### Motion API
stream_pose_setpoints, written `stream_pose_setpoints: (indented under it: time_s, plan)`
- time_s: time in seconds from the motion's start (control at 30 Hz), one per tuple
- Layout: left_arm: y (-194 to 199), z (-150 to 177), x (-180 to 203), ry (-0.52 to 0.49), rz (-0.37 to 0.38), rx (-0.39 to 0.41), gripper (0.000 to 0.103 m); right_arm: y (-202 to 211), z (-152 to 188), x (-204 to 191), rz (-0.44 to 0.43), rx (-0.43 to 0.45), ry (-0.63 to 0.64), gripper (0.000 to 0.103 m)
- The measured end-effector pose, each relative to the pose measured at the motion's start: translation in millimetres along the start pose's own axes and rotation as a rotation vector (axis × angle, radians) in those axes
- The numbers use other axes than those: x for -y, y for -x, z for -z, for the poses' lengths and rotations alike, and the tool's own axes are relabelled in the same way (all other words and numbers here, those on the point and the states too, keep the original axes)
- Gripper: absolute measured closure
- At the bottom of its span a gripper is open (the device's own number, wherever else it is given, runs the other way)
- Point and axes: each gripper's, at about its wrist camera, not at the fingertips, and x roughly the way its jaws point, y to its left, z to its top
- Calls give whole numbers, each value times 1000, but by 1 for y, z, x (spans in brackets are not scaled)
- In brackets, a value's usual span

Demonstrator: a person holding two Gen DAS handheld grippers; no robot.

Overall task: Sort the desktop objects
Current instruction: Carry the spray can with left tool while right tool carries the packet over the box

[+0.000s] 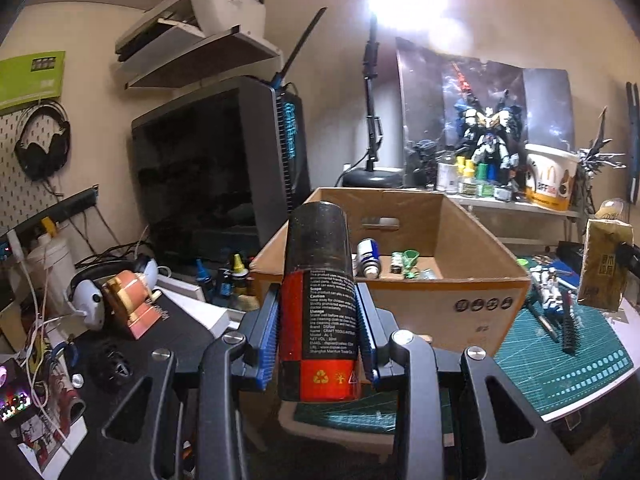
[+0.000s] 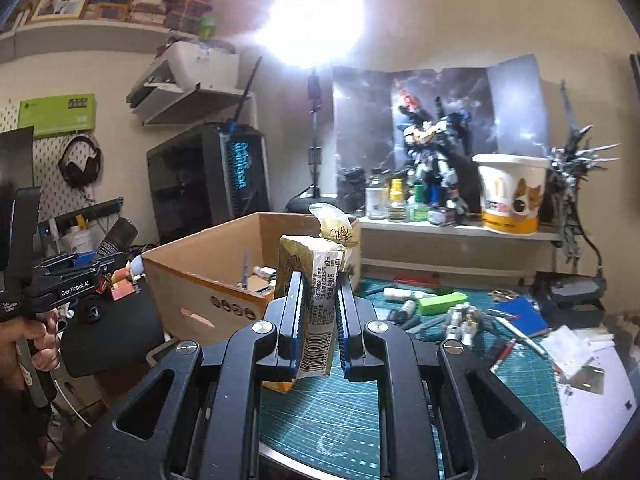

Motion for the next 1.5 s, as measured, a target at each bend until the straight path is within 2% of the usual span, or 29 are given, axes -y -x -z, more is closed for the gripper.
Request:
stream_pose_setpoints:
  time_s: [0.67, 1.5]
  plan:
    - [14, 11, -41, 40, -125, -24, 69, -36, 2, -46, -193, -35, 36, 89]
    - [8, 12, -41, 12, -126, -51, 69, -49, 5, -51, -245, -60, 24, 89]
